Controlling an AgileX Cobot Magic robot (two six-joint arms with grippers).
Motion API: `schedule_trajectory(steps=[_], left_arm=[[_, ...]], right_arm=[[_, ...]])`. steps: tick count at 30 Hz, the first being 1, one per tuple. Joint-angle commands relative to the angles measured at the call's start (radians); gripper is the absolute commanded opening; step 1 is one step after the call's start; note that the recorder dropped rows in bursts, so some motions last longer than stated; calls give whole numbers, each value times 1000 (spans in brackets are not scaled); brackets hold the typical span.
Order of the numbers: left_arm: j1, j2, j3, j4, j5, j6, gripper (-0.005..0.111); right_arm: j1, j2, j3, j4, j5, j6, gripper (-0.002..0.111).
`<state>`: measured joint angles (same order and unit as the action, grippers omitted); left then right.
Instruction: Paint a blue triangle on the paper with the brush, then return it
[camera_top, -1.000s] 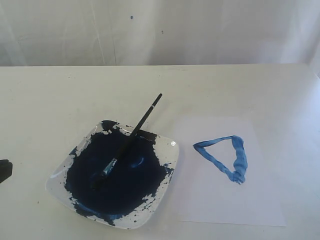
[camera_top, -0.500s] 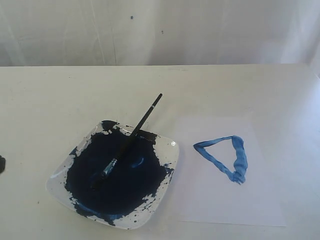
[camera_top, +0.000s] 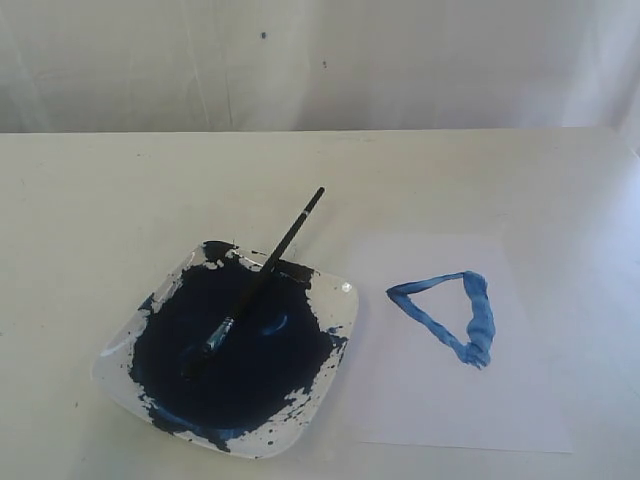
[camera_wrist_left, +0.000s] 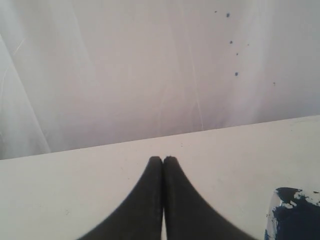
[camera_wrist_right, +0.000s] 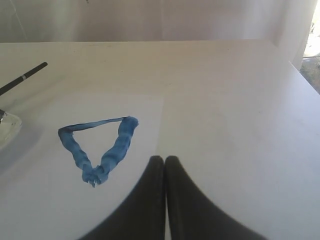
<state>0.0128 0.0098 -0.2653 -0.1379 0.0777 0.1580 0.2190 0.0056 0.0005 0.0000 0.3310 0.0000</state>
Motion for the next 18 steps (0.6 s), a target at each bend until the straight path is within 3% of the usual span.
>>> schedule_trajectory(steps=[1, 10, 14, 18], left_arm=[[4, -10, 7, -6, -17, -1, 0], [4, -10, 11, 7, -15, -1, 0], [4, -10, 90, 201, -137, -1, 0], [4, -10, 215, 227, -235, -1, 0]], right_arm=[[2, -6, -1, 0, -10, 0, 0], [2, -6, -1, 0, -10, 0, 0], [2, -6, -1, 0, -10, 0, 0], [2, -6, -1, 0, -10, 0, 0]])
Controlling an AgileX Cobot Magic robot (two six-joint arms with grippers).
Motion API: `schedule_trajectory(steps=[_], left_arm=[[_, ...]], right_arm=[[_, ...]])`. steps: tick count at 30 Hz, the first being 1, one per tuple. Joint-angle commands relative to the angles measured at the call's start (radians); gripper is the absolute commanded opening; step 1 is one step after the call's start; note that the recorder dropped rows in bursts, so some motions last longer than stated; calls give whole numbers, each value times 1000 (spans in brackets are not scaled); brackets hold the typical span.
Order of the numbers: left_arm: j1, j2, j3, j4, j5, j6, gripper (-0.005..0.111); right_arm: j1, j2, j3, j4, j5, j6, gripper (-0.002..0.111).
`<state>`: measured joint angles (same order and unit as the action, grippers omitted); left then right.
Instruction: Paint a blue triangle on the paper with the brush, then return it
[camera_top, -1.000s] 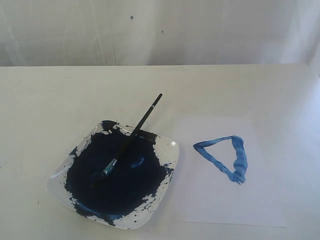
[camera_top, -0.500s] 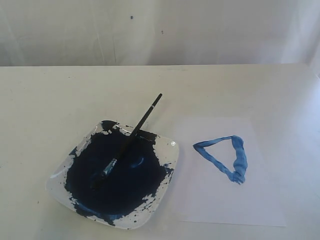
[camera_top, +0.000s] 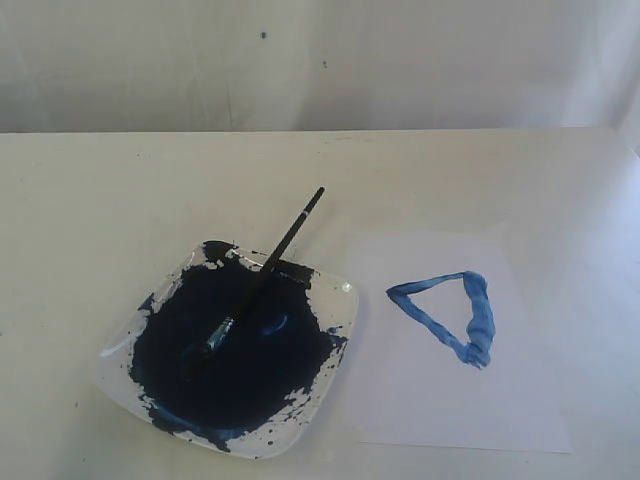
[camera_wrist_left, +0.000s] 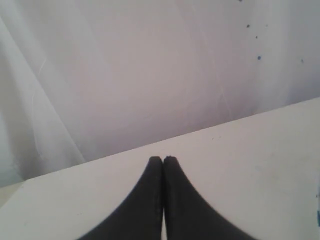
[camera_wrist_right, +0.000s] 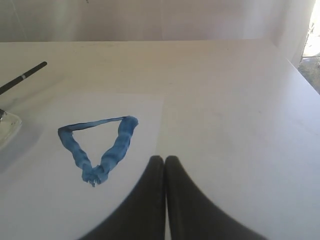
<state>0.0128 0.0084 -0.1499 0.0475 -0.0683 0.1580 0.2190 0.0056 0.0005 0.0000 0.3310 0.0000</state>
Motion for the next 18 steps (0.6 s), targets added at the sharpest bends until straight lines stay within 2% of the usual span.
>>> schedule_trajectory(steps=[1, 3, 6, 10, 13, 18], left_arm=[[4, -8, 124, 41, -91, -1, 0], [4, -8, 150, 41, -85, -1, 0], [4, -8, 150, 41, 90, -1, 0], [4, -8, 150, 40, 251, -1, 0], [4, -8, 150, 40, 296, -1, 0], [4, -8, 150, 40, 298, -1, 0]], right_arm=[[2, -6, -1, 0, -10, 0, 0], [2, -6, -1, 0, -10, 0, 0], [2, -6, -1, 0, -10, 0, 0], [2, -6, -1, 0, -10, 0, 0], [2, -6, -1, 0, -10, 0, 0], [2, -6, -1, 0, -10, 0, 0]])
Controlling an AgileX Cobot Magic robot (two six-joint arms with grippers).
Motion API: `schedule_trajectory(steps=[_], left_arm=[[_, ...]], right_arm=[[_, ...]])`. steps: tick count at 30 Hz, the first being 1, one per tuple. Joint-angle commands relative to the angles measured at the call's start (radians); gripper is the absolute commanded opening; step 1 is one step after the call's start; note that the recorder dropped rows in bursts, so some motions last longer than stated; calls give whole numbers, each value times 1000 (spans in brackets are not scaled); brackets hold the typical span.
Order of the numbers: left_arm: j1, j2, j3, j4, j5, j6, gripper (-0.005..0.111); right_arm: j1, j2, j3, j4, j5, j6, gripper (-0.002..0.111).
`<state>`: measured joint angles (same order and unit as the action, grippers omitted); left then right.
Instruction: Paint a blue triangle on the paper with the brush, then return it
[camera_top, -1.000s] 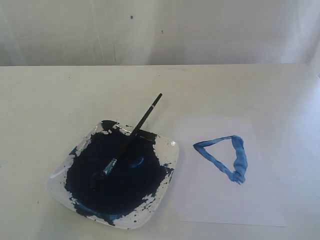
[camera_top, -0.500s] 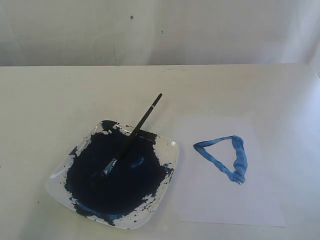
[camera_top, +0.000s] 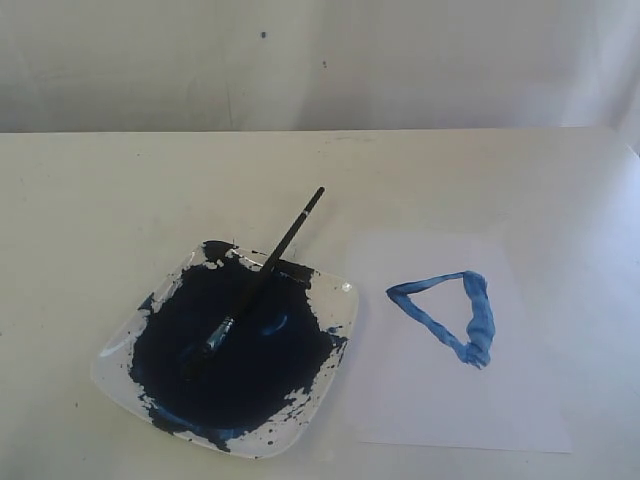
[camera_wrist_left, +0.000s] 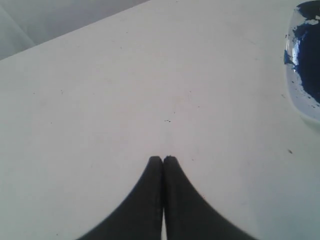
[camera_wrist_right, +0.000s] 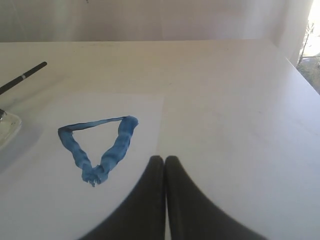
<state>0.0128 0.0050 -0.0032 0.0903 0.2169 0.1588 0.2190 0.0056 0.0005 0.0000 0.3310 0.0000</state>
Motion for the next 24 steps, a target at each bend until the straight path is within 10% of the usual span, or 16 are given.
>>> schedule_trajectory(steps=[1, 24], left_arm=[[4, -5, 3, -3, 13, -1, 0], [4, -5, 3, -11, 20, -208, 0]], right_arm=[[2, -6, -1, 0, -10, 0, 0], [2, -6, -1, 0, -10, 0, 0]])
